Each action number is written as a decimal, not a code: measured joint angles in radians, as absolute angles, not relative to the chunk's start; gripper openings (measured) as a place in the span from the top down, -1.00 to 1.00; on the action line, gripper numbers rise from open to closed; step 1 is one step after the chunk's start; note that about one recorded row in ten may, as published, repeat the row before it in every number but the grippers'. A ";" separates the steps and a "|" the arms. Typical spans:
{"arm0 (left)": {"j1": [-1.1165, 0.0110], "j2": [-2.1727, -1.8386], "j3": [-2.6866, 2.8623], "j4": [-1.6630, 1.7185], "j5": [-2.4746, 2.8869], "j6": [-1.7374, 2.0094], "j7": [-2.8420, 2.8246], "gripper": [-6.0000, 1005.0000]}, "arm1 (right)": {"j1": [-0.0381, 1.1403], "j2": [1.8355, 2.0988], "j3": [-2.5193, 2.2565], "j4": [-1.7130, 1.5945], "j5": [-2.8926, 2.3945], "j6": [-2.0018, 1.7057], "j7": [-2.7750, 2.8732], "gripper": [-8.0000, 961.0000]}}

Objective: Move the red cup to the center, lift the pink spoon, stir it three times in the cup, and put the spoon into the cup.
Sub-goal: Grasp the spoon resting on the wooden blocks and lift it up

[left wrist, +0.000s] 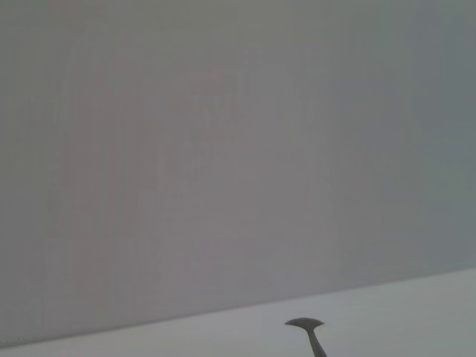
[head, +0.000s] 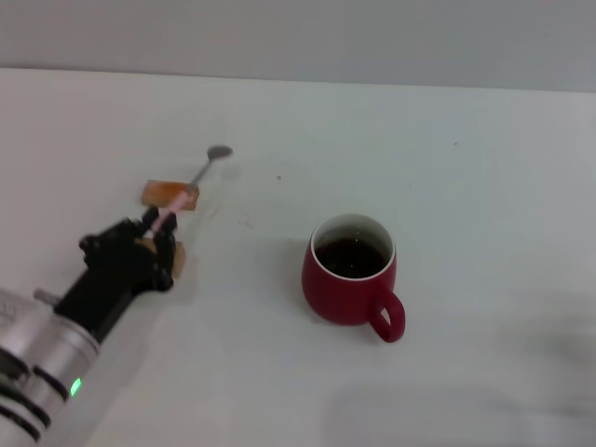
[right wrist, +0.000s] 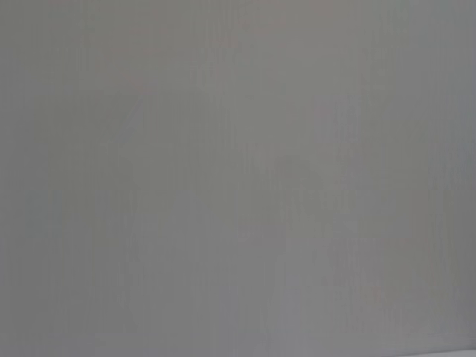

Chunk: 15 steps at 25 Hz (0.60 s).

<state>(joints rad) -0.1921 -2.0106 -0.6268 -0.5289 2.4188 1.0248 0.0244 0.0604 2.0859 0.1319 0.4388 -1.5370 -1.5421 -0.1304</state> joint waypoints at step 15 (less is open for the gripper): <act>-0.176 -1.870 -1.059 -1.161 2.730 0.241 0.054 0.64 | 0.066 2.087 0.132 0.442 -1.536 -1.545 -0.130 0.98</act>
<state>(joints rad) -0.1760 -1.8699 -1.0590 -1.1612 2.7298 0.2407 0.0537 0.0656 2.0868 0.1319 0.4418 -1.5358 -1.5447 -0.1304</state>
